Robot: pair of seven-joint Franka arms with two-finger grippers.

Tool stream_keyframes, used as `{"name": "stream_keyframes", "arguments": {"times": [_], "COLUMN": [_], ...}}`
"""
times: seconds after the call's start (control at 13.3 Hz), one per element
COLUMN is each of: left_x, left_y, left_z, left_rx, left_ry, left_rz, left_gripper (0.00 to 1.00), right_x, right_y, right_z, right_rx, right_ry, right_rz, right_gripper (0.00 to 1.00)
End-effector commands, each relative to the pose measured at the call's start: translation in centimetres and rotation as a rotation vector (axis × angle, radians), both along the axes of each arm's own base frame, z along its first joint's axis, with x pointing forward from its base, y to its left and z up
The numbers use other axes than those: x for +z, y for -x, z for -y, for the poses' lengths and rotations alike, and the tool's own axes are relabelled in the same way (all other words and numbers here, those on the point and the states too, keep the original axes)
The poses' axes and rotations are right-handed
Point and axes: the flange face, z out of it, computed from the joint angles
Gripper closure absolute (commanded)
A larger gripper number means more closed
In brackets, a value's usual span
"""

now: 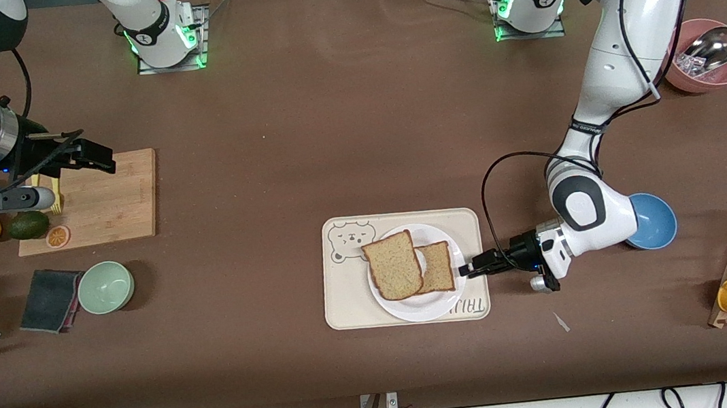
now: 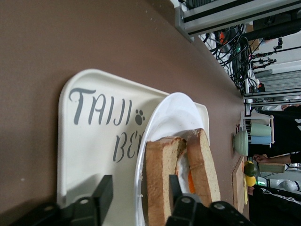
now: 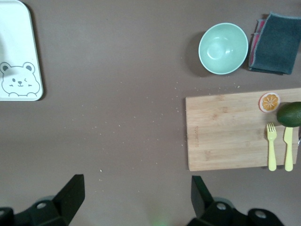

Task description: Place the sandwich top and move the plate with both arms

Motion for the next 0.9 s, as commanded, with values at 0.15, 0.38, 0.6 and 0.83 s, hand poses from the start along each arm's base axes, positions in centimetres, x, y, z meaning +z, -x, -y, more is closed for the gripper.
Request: {"name": "stream_keyframes", "arguments": {"times": [0.15, 0.38, 0.6, 0.83], "left_x": [3.2, 5.8, 7.6, 10.1], "left_y": [0.1, 0.2, 0.1, 0.2], "left_z": [-0.3, 0.3, -0.2, -1.2], "left_rx": [-0.049, -0.067, -0.122, -0.166], "left_ry": [-0.031, -0.011, -0.095, -0.115], "left_rz": [0.045, 0.006, 0.002, -0.028], "left_gripper": [0.0, 0.0, 0.0, 0.0], "right_x": [0.2, 0.2, 0.7, 0.9], "right_y": [0.1, 0.1, 0.2, 0.3], "right_z": [-0.5, -0.6, -0.5, -0.8], "right_rx": [0.005, 0.008, 0.009, 0.012], "right_ry": [-0.018, -0.012, -0.01, -0.01], "right_rz": [0.009, 0.011, 0.021, 0.024], "right_gripper": [0.0, 0.0, 0.0, 0.0]}}
